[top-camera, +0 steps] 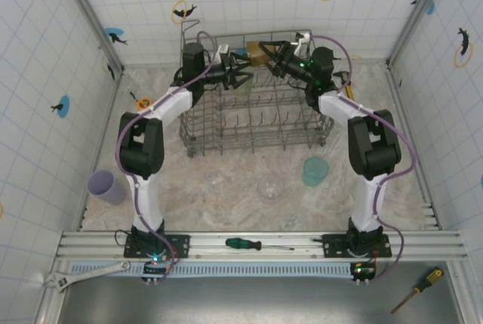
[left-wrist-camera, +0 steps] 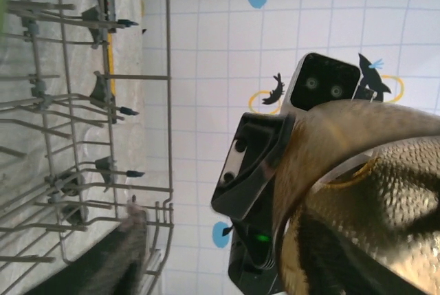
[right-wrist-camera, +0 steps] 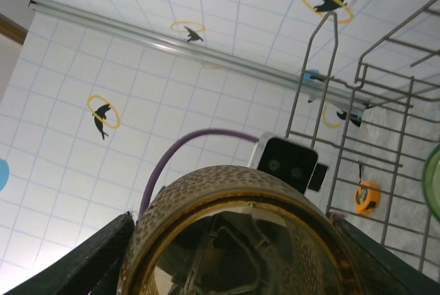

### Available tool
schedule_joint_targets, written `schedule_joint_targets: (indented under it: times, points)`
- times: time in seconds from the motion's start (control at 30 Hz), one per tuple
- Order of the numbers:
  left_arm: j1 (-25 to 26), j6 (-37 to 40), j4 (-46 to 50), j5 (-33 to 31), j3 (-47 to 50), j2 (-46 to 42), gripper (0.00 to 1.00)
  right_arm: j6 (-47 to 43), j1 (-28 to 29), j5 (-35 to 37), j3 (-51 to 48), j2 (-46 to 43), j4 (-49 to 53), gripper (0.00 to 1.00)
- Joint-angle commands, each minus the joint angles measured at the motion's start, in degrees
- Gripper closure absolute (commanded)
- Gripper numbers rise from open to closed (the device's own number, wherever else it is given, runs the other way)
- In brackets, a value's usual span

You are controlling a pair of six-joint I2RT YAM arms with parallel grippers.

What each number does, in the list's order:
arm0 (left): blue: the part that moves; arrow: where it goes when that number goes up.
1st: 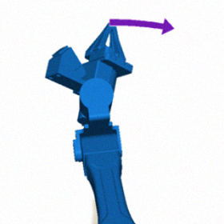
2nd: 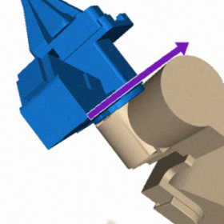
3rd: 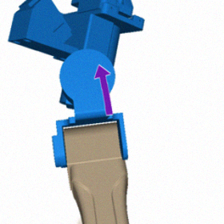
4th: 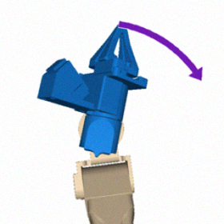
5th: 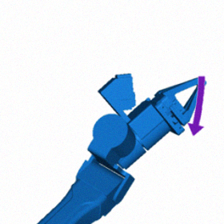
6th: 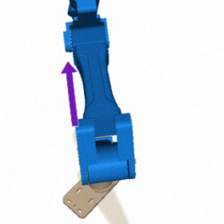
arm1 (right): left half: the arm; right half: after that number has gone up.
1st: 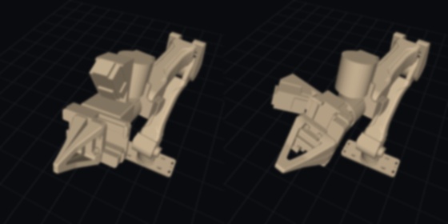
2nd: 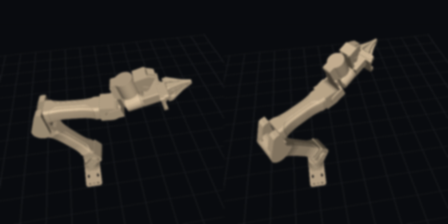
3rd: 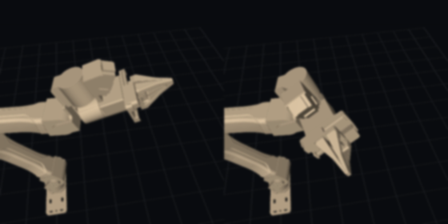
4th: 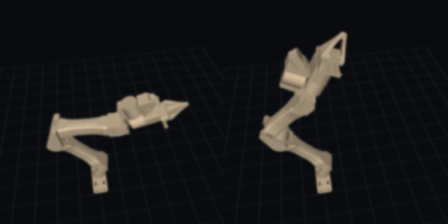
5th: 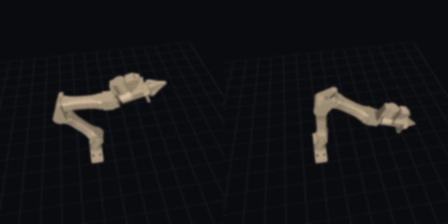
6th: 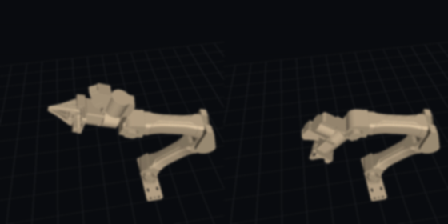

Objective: Load the cups into the dish rack

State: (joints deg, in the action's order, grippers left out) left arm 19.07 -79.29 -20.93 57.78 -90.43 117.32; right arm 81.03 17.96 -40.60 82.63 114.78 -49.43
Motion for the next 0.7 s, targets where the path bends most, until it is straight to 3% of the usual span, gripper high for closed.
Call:
schedule_joint_targets:
  times: [0.0,0.17,0.37,0.5,0.67]
  points:
    - [-1.15,2.09,-0.71,-2.17,2.09,-5.17,0.31,-3.67,-1.94,1.9,-1.36,-3.41,0.62,0.54]
    - [-1.32,8.02,4.32,-6.27,3.16,-11.11,0.18,-16.3,-2.84,5.18,1.27,-6.0,17.07,0.54]
    - [-1.75,18.34,16.23,-13.18,2.89,-17.9,0.03,-37.11,-1.12,17.54,10.68,-6.87,43.48,0.54]
    - [-2.28,26.04,25.89,-20.36,3.07,-22.19,0.03,-47.08,0.91,28.02,17.33,-5.05,55.24,0.54]
    - [-2.67,36.2,39.17,-35.12,4.15,-27.67,0.03,-54.8,3.3,36.86,23.43,-1.93,62.79,0.54]
